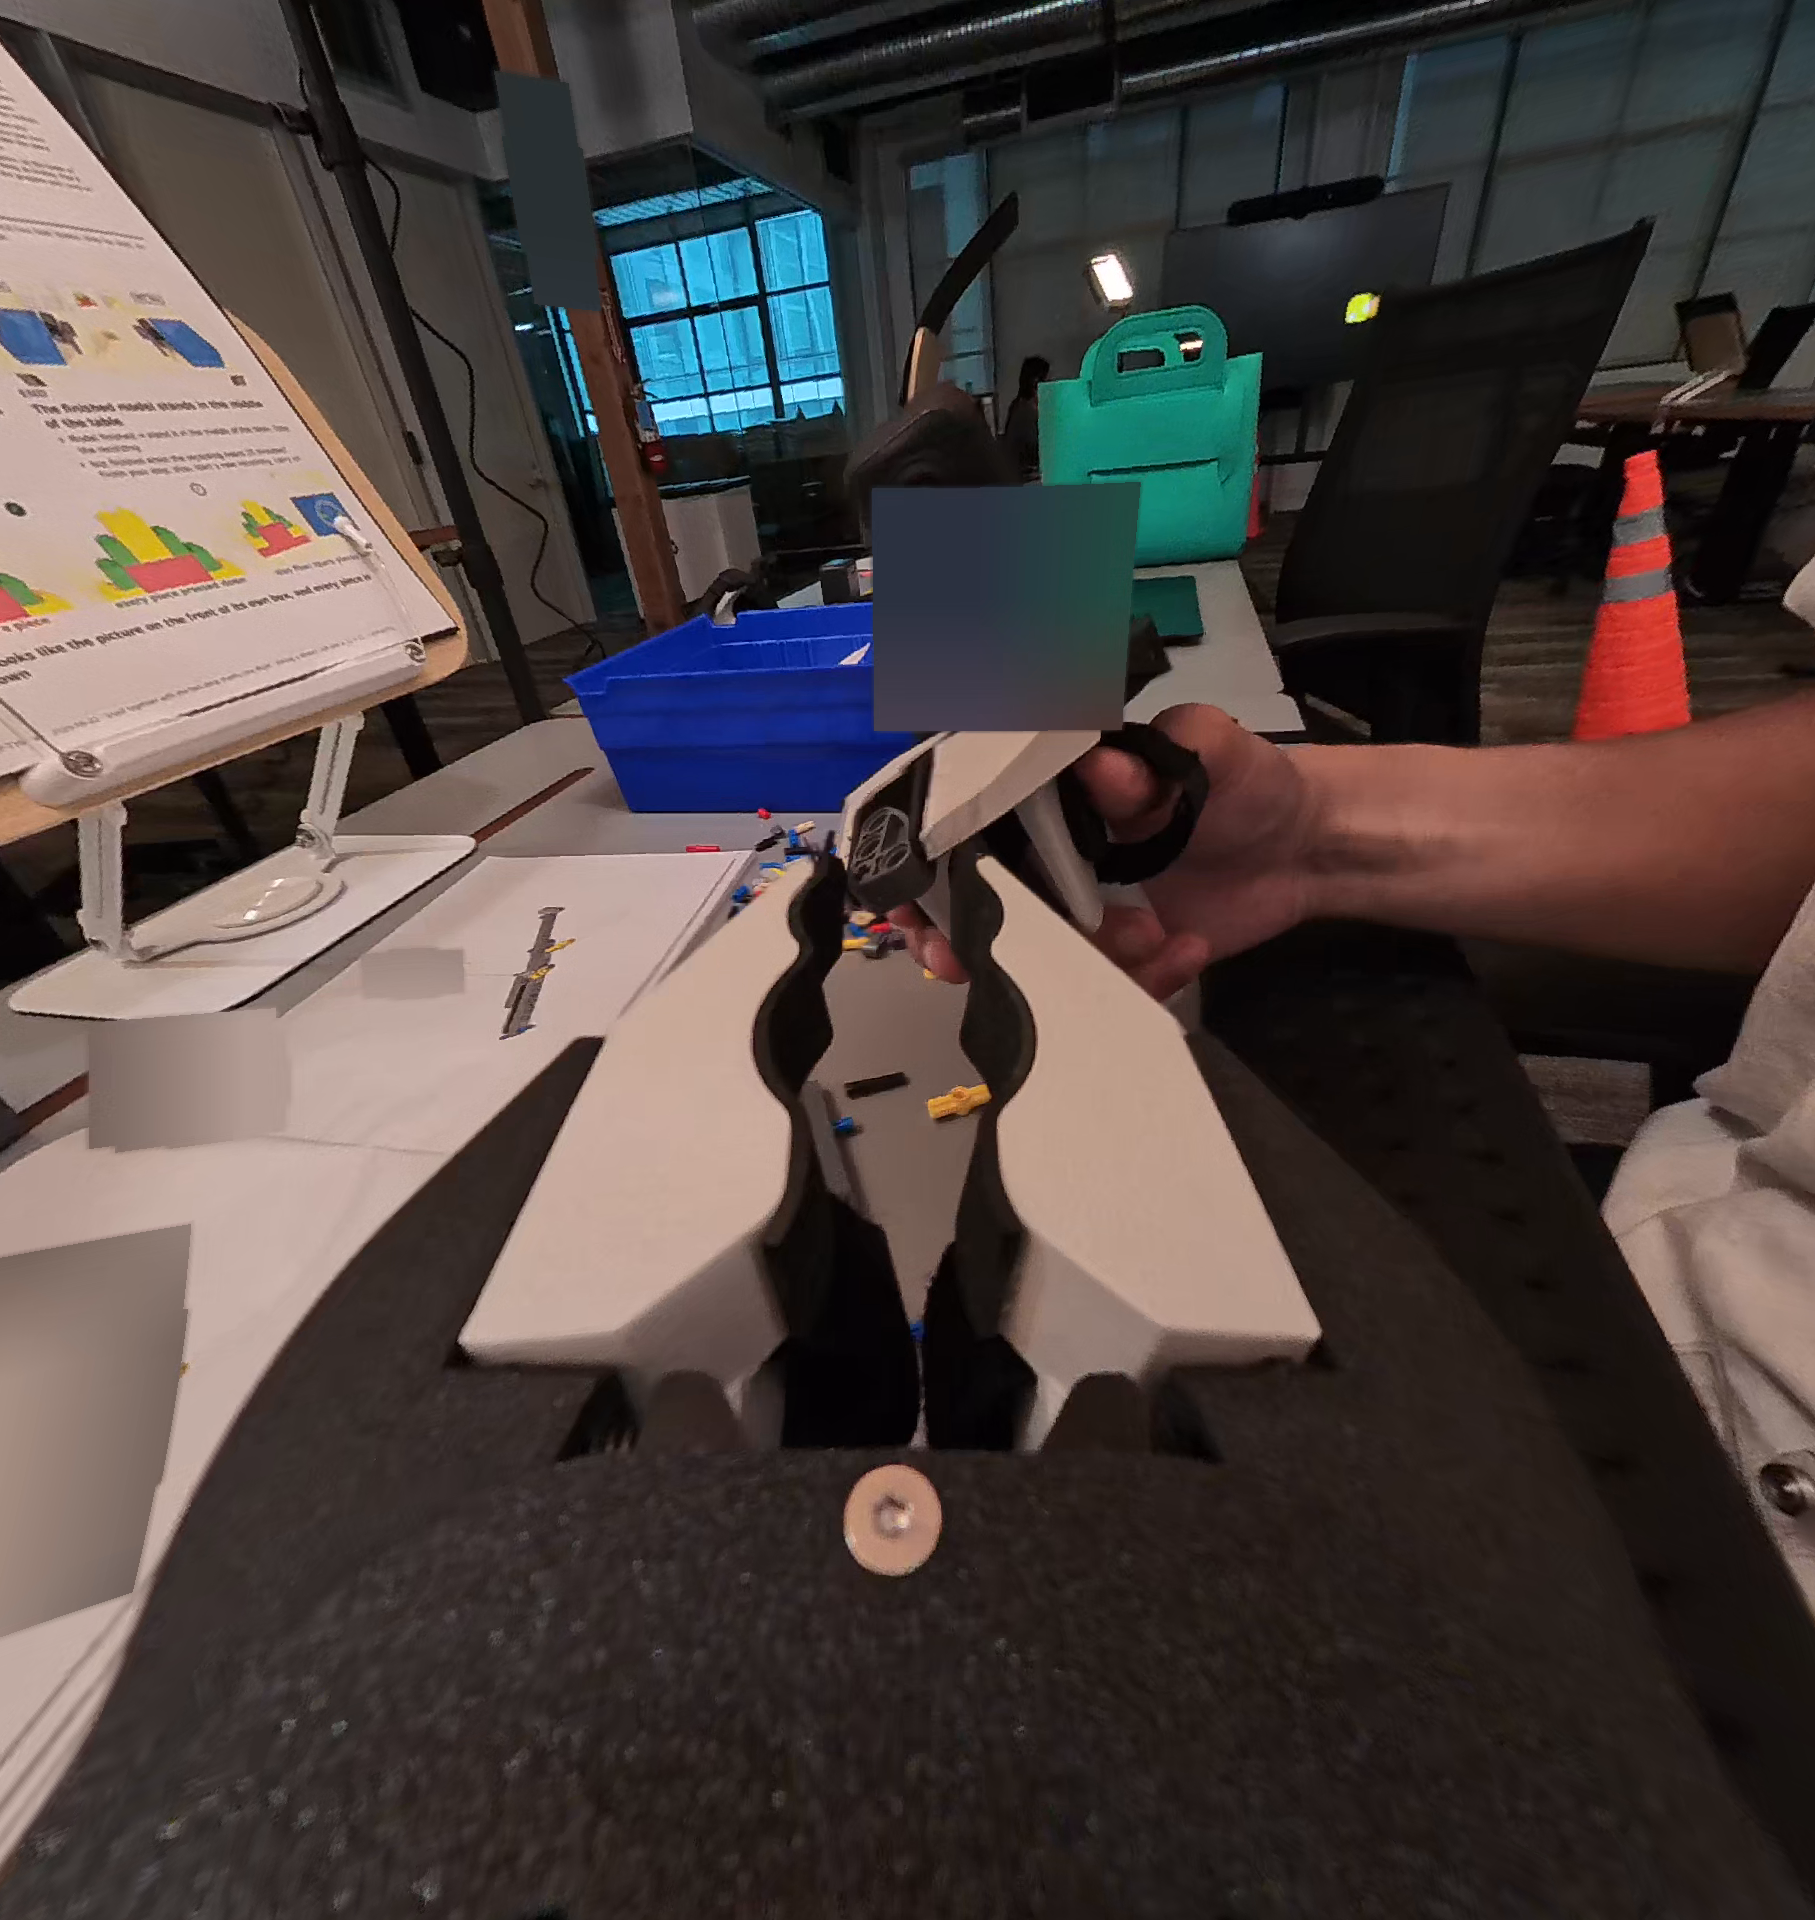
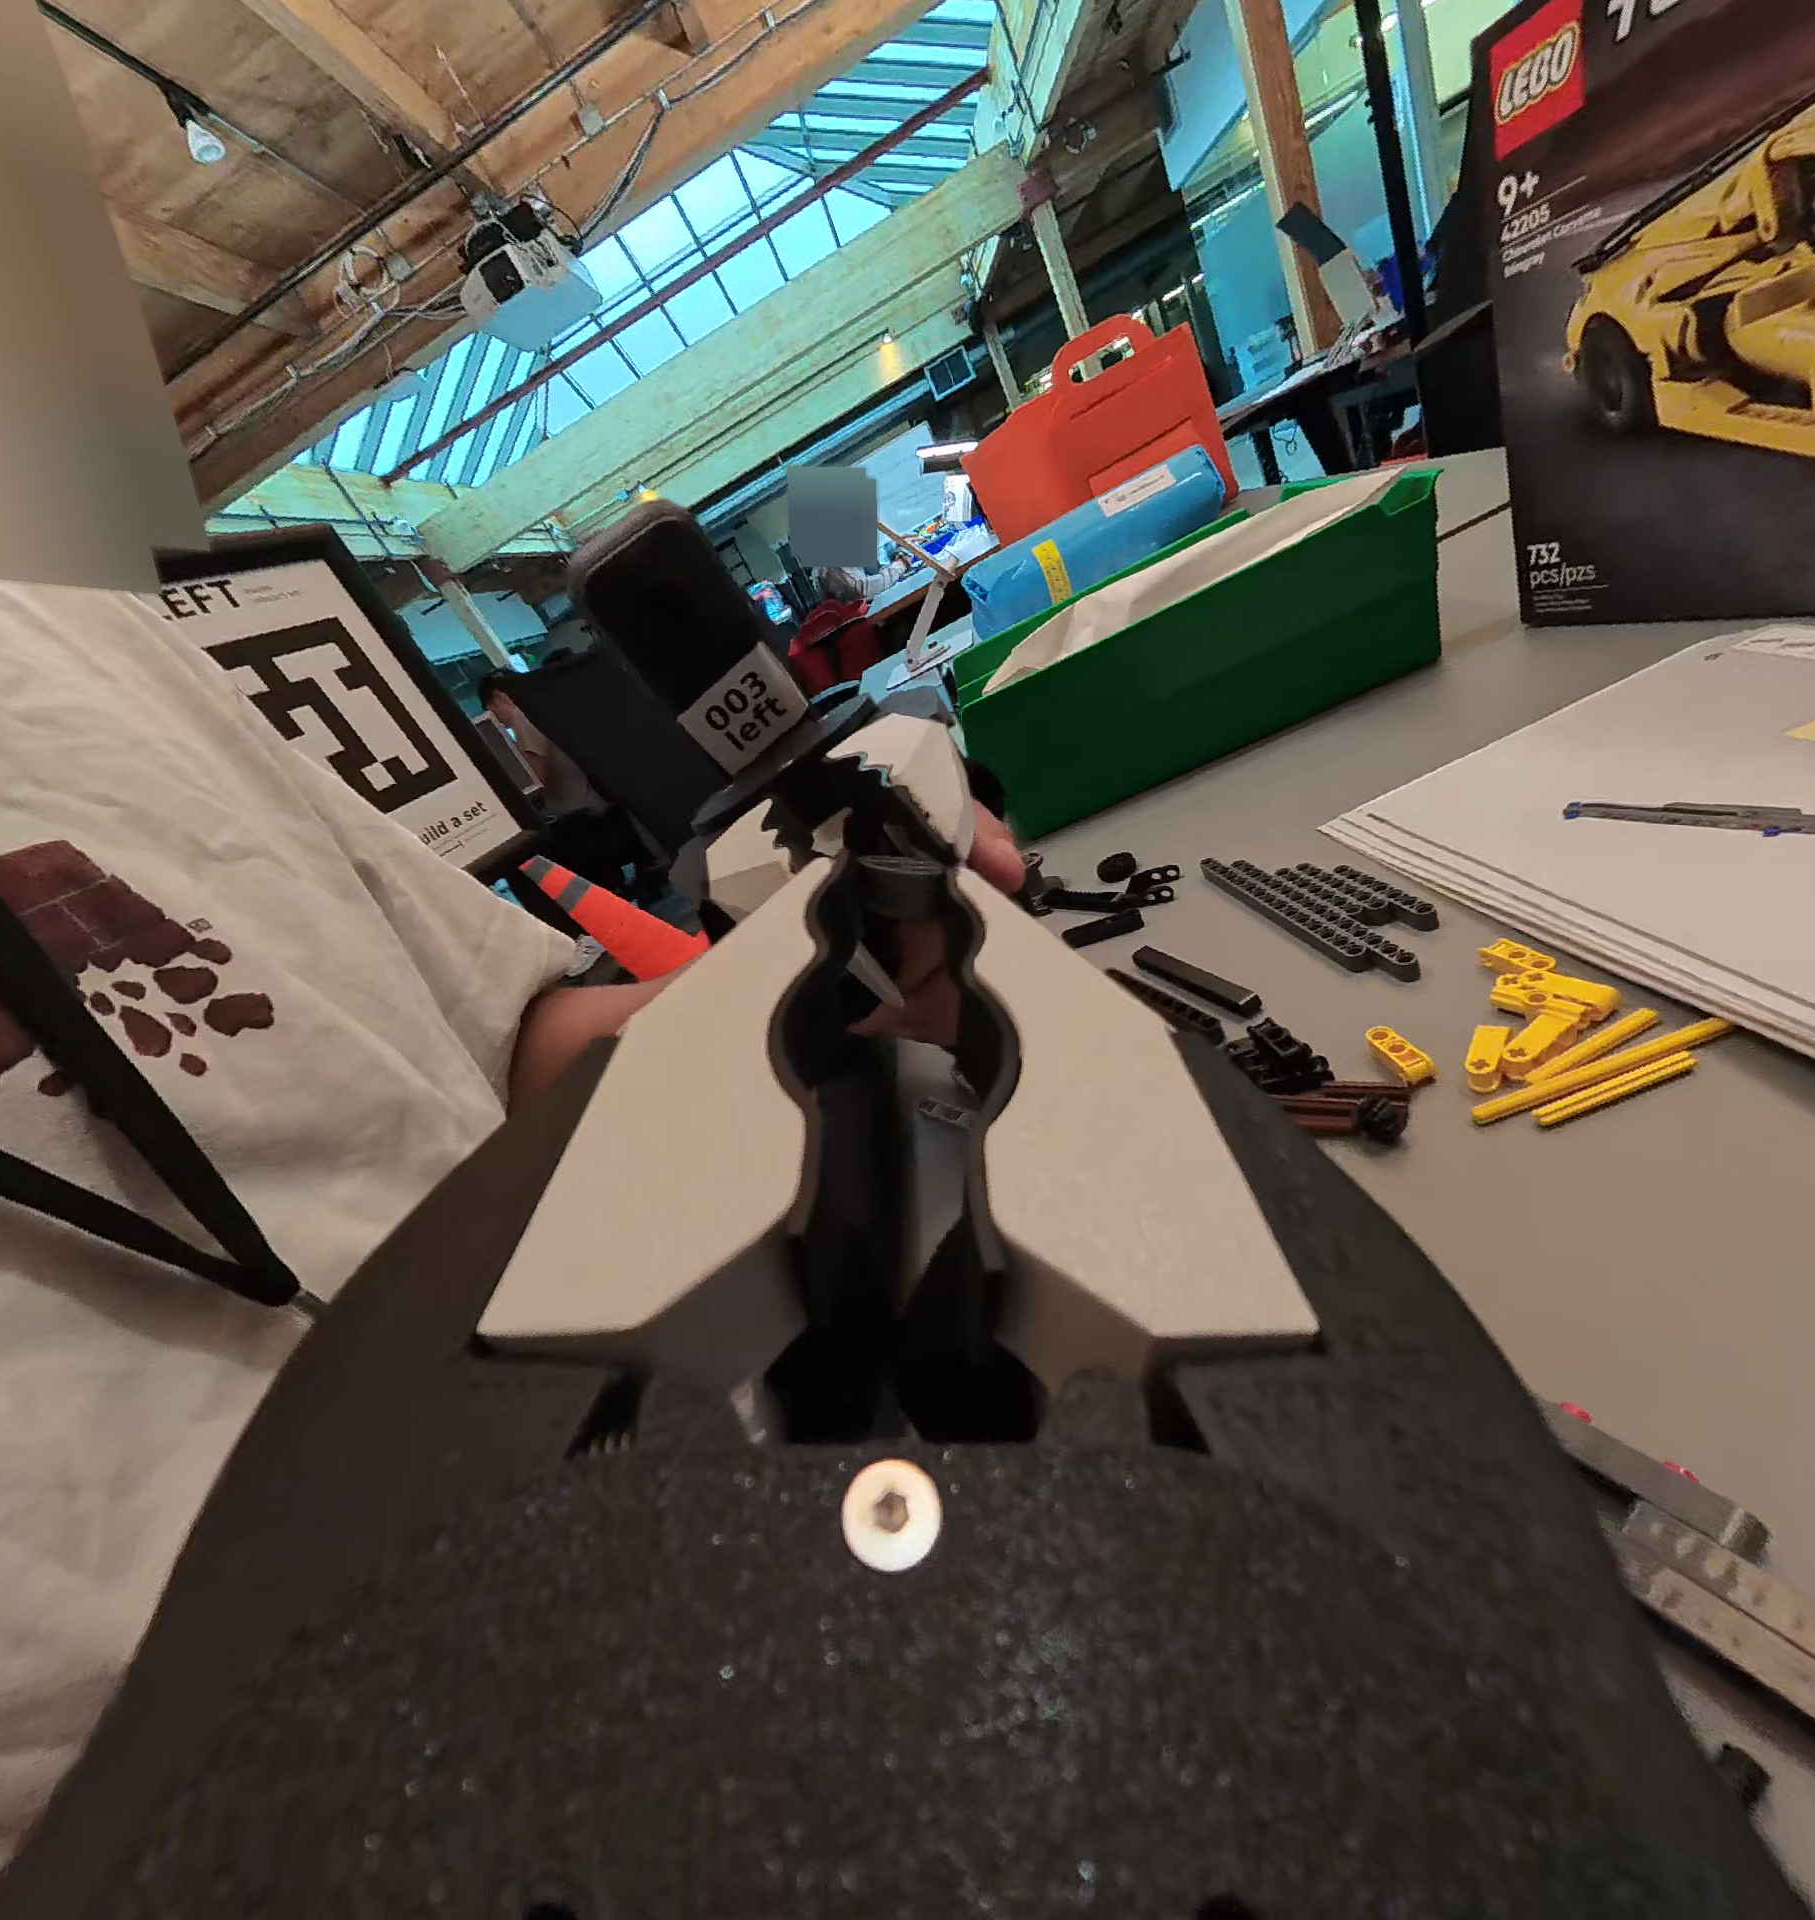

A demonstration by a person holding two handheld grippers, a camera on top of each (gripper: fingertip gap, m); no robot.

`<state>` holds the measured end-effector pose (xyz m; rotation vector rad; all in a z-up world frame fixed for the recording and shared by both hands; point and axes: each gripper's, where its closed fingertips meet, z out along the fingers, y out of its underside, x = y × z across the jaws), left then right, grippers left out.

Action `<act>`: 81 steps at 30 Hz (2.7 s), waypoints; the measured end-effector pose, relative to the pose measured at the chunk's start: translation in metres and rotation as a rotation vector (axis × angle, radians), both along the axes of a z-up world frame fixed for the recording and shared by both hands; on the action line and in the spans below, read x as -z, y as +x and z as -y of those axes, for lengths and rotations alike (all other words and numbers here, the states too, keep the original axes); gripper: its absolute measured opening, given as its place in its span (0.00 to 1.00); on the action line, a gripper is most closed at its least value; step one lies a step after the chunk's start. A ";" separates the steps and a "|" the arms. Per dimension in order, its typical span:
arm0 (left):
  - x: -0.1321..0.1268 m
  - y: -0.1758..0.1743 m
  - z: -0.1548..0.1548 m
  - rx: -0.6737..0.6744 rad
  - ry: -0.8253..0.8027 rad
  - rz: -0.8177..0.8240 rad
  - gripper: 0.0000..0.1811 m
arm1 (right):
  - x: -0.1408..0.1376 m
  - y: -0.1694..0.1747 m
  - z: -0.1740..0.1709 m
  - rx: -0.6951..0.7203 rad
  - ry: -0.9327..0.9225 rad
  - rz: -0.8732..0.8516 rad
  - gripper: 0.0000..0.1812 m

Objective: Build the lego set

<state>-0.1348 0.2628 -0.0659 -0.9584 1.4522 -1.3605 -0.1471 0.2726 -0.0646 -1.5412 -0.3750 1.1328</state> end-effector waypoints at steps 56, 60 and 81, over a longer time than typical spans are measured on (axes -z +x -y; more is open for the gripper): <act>0.059 0.085 -0.083 -0.440 1.225 -0.207 0.04 | 0.046 0.143 0.075 0.351 -0.292 0.238 0.10; 0.064 0.081 -0.077 -0.407 1.196 -0.201 0.04 | 0.053 0.143 0.081 0.358 -0.307 0.288 0.09; 0.058 0.081 -0.048 -0.297 1.074 -0.160 0.04 | 0.087 0.185 0.103 0.387 -0.544 0.912 0.12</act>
